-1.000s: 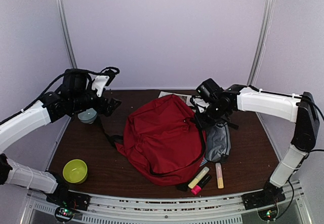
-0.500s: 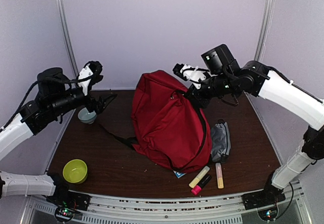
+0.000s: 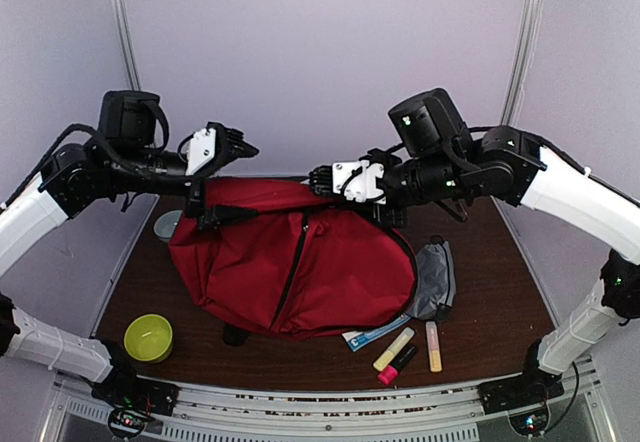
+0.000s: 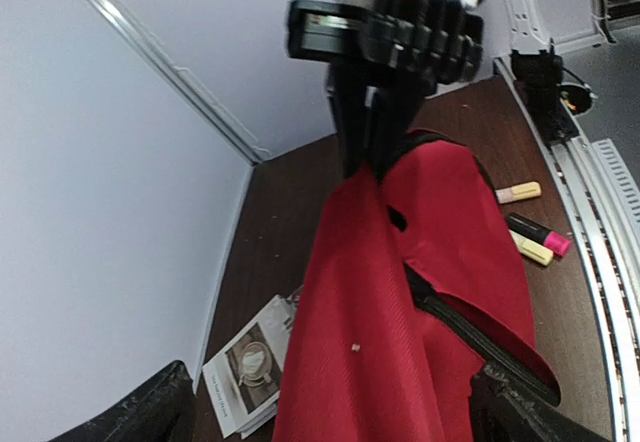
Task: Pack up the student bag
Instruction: Pass from the right arm to the left, then pick up the largest pocket of the bag from the student bag, then unzip the largest pocket of the student bag, then hold the largest pocket of the student bag, then unzip the largest pocket of the student bag, then hold the largest pocket of the student bag, then unzip the largest pocket of the student bag.
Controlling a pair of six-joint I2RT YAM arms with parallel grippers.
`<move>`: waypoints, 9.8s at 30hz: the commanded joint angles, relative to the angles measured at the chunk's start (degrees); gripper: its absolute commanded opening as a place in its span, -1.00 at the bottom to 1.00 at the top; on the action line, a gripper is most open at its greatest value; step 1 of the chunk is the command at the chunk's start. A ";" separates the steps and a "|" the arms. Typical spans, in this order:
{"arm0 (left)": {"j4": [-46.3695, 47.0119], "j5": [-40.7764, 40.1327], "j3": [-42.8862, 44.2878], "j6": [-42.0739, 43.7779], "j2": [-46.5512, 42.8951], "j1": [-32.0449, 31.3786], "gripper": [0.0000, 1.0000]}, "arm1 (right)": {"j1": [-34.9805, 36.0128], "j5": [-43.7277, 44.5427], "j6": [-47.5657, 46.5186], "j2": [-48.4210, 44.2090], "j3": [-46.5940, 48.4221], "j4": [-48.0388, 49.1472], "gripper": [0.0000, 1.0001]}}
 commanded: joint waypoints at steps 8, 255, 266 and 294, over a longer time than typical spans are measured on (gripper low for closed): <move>-3.10 -11.32 3.18 1.01 8.18 -3.69 0.77 | 2.30 -1.53 -6.84 1.10 5.02 4.14 -1.00; 15.14 -23.01 -2.01 -32.84 -7.95 3.14 -1.00 | -11.28 -30.54 58.83 13.35 15.36 20.23 -0.98; 15.76 -24.30 -5.94 -30.81 -6.39 3.14 -1.00 | -11.56 -32.58 53.50 8.19 0.18 17.77 -0.67; 14.68 -23.82 -4.45 -29.45 -5.70 3.13 -1.00 | -12.63 -38.61 54.30 2.35 -5.02 25.39 0.14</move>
